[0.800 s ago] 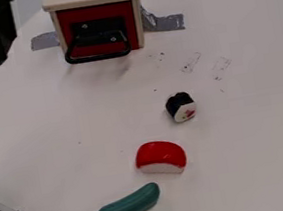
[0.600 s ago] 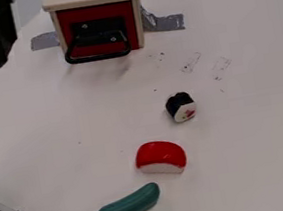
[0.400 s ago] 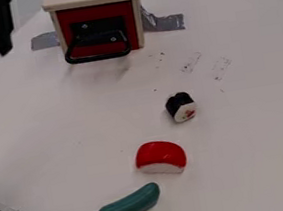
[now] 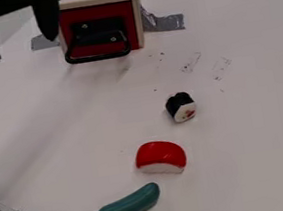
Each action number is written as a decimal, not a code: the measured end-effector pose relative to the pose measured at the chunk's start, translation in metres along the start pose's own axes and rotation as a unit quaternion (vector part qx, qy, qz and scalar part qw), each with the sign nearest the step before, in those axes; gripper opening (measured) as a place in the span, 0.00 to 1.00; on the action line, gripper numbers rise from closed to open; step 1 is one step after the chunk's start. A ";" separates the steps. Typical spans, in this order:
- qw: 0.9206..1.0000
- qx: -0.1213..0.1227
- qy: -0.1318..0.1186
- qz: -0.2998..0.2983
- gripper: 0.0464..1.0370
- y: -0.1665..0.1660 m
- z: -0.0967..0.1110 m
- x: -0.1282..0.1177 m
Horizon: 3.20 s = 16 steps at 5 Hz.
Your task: Opened the drawer
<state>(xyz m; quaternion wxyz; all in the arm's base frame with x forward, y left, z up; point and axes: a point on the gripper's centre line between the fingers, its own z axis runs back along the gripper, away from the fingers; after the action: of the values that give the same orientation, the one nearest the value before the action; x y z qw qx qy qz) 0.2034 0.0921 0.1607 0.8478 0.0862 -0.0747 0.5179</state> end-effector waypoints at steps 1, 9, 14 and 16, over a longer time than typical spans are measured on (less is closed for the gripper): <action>0.999 0.009 0.004 0.032 0.96 -0.024 -0.032 0.015; 0.945 0.057 -0.088 0.309 0.35 -0.076 -0.176 0.059; 0.958 0.059 -0.068 0.274 0.32 0.001 -0.155 -0.012; 0.967 0.052 -0.044 0.245 0.91 -0.010 -0.137 -0.007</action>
<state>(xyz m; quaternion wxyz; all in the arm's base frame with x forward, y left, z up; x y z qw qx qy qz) 0.2143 0.1125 0.0248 0.6853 0.1316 -0.1041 0.7087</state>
